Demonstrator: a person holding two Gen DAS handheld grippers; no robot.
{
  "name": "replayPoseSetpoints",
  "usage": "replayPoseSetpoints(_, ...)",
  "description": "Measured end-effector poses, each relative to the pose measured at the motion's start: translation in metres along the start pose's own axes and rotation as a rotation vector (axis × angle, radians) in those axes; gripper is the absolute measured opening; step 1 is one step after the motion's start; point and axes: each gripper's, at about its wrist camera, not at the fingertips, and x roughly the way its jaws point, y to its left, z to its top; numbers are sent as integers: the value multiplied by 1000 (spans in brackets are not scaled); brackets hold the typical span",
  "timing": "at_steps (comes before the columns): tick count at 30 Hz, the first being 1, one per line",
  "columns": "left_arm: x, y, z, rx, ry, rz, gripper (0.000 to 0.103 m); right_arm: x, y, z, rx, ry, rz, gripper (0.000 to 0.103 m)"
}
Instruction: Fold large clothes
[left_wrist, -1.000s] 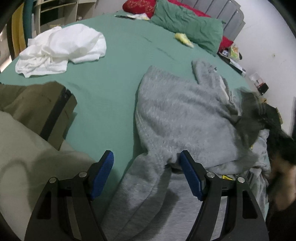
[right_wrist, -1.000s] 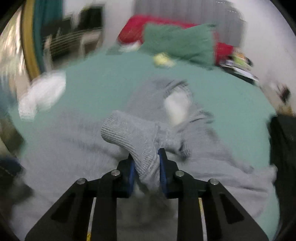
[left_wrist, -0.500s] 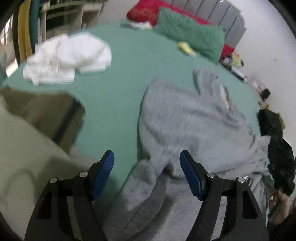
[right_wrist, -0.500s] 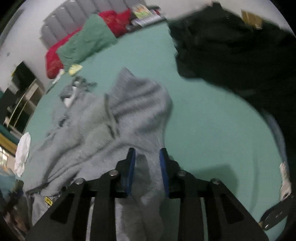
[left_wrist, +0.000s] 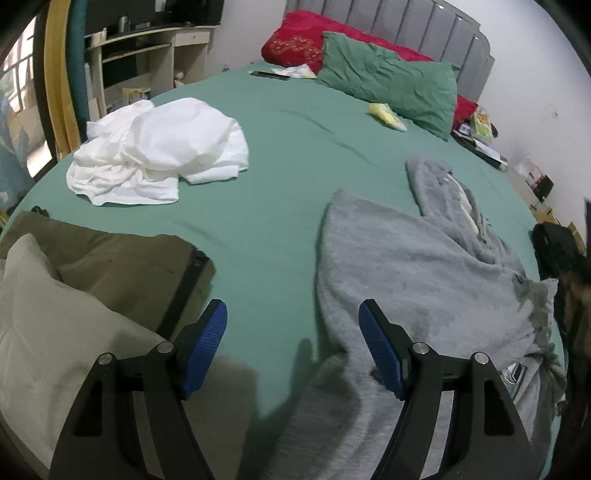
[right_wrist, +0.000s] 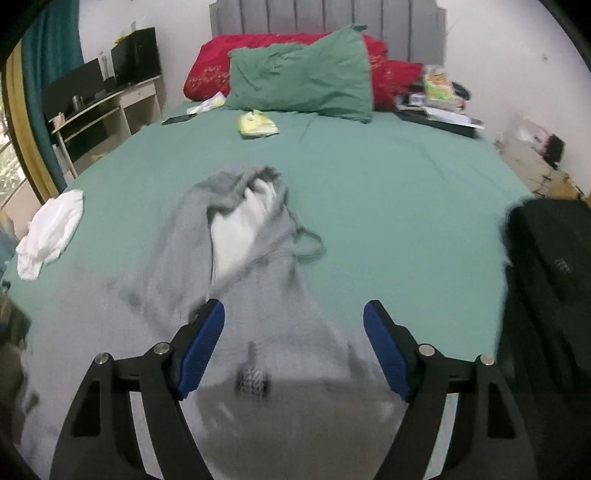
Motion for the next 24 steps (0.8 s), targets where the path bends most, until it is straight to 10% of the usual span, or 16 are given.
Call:
replayPoseSetpoints(15, 9, 85, 42, -205, -32, 96, 77, 184, 13, 80, 115, 155, 113, 75)
replayPoseSetpoints(16, 10, 85, 42, -206, -29, 86, 77, 184, 17, 81, 101, 134, 109, 59)
replayPoseSetpoints(17, 10, 83, 42, -188, -28, 93, 77, 185, 22, 83, 81, 142, 116, 10)
replayPoseSetpoints(24, 4, 66, 41, -142, -34, 60, 77, 70, 67, 90, -188, -114, -71, 10)
